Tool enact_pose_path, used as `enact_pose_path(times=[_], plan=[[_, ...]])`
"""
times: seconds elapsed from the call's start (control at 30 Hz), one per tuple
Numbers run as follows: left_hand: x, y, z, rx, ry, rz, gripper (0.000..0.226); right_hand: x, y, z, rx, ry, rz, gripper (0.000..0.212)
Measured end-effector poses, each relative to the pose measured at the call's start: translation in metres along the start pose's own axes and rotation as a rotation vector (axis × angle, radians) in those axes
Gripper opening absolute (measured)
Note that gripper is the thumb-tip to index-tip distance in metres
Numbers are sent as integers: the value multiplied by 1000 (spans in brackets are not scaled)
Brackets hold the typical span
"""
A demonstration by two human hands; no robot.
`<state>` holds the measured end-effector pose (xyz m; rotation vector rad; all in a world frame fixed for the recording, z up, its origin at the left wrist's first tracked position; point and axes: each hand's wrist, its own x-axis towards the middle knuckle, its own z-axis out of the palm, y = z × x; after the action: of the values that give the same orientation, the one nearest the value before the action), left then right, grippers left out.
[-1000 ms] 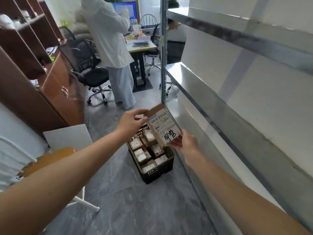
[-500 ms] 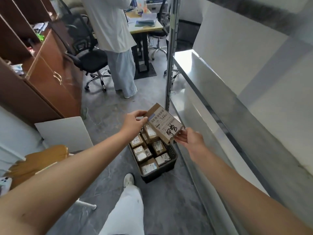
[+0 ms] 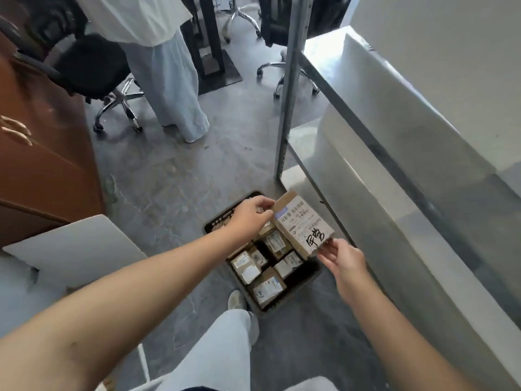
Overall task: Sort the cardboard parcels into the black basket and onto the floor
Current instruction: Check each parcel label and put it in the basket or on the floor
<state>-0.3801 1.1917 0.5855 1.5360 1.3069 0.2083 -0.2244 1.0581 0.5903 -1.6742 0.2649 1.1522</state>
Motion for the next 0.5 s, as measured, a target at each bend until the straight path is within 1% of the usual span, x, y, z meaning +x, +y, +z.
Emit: enact_pose_path(times=[0.07,0.13,0.27,0.4,0.5], plan=[[32,-12,-1,9,-54,-34,24,21,9,14,8,27,15,24],[60,-27,5,35,-92,-62,29,43,21,23,14,55,45,26],[110,-69,36,86,-162,-107,32,96,58,31,6,99,127,26],[159,-136,84,31,-160,-201,38,164,112,35,-18,114,202,33],[184,-187,123,-35,-142,-353,44,217,154,39,-6,149,302,45]])
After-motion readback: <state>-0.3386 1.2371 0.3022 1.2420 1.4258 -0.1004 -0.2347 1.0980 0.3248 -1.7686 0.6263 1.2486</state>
